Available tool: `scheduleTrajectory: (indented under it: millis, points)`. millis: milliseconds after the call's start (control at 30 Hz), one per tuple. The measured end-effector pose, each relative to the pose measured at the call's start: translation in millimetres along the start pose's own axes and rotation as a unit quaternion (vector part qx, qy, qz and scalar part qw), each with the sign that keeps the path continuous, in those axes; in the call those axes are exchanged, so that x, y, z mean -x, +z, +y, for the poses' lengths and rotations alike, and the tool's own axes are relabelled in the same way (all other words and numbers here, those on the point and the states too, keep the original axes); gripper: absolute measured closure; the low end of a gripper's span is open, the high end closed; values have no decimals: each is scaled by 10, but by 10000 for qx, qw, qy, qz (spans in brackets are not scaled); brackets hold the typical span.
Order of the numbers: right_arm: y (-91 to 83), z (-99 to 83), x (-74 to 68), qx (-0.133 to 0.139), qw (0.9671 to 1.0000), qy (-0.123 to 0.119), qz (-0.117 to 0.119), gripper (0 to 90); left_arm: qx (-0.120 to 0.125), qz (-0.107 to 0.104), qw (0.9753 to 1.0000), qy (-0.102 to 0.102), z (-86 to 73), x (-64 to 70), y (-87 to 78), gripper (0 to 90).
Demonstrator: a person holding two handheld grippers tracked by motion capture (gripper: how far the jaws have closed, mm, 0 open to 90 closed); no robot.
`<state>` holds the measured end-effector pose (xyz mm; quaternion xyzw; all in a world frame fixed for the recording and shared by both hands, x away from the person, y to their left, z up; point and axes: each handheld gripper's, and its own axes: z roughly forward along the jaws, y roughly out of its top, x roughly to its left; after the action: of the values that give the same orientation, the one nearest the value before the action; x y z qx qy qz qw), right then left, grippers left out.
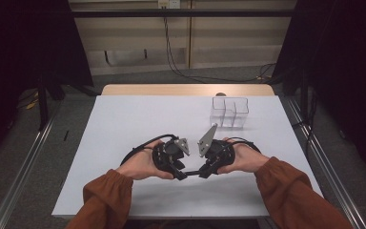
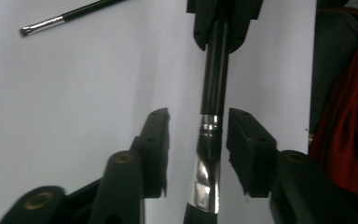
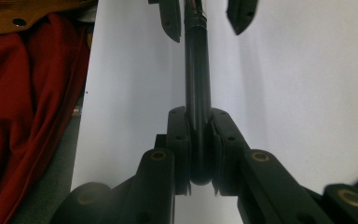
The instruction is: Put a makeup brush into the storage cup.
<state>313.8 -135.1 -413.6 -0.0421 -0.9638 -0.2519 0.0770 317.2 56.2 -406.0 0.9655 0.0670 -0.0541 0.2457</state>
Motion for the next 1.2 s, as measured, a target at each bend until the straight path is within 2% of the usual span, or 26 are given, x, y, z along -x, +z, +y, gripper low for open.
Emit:
scheduleTrajectory:
  millis: [100, 200, 267, 400, 500, 567, 700, 733, 800, 867, 900, 967, 1033, 1067, 1100, 1167, 1200]
  points:
    - [5, -8, 2, 9, 10000, 29, -55, 805, 145, 50, 9998, -134, -45, -16, -2, 466]
    - [7, -26, 27, 36, 9998, 73, -155, 805, 291, 258, 9990, -224, -81, -32, -21, 394]
    - [6, -37, 36, 46, 9998, 100, -157, 805, 428, 403, 9976, -364, -102, -50, -43, 316]
    - [-8, -61, 48, 124, 9997, 141, -185, 805, 685, 510, 9947, -574, -149, -91, -85, 197]
    - [-27, -85, 52, 153, 9994, 217, -228, 804, 756, 573, 9927, -740, -196, -111, -98, 136]
    - [-41, -101, 51, 167, 9992, 244, -259, 805, 812, 585, 9905, -946, -231, -130, -105, 74]
    - [-56, -138, 56, 231, 9988, 288, -307, 805, 912, 657, 9886, -1005, -293, -150, -129, 43]
    - [-63, -150, 61, 251, 9987, 294, -325, 805, 939, 704, 9888, -927, -312, -145, -134, 34]
    - [-78, -177, 63, 280, 9983, 356, -372, 804, 1044, 682, 9877, -948, -342, -140, -152, 40]
    - [-97, -205, 66, 339, 9974, 435, -460, 804, 1188, 774, 9849, -993, -369, -142, -178, 35]
    - [-107, -220, 73, 382, 9969, 454, -517, 804, 1342, 821, 9819, -1057, -381, -142, -187, 35]
    - [-129, -250, 80, 427, 9963, 503, -553, 804, 1433, 958, 9787, -1114, -394, -143, -200, 29]
    - [-150, -280, 83, 475, 9957, 537, -595, 804, 1520, 1103, 9765, -1059, -415, -126, -208, 35]
    - [-160, -294, 81, 497, 9952, 562, -629, 804, 1493, 1180, 9769, -977, -426, -112, -215, 36]
    - [-170, -308, 78, 517, 9948, 595, -650, 804, 1526, 1261, 9756, -955, -441, -94, -216, 38]
    - [-189, -334, 73, 566, 9939, 670, -663, 804, 1606, 1313, 9731, -999, -471, -72, -228, 38]
    - [-198, -345, 67, 574, 9936, 709, -666, 804, 1614, 1339, 9729, -973, -483, -69, -235, 38]
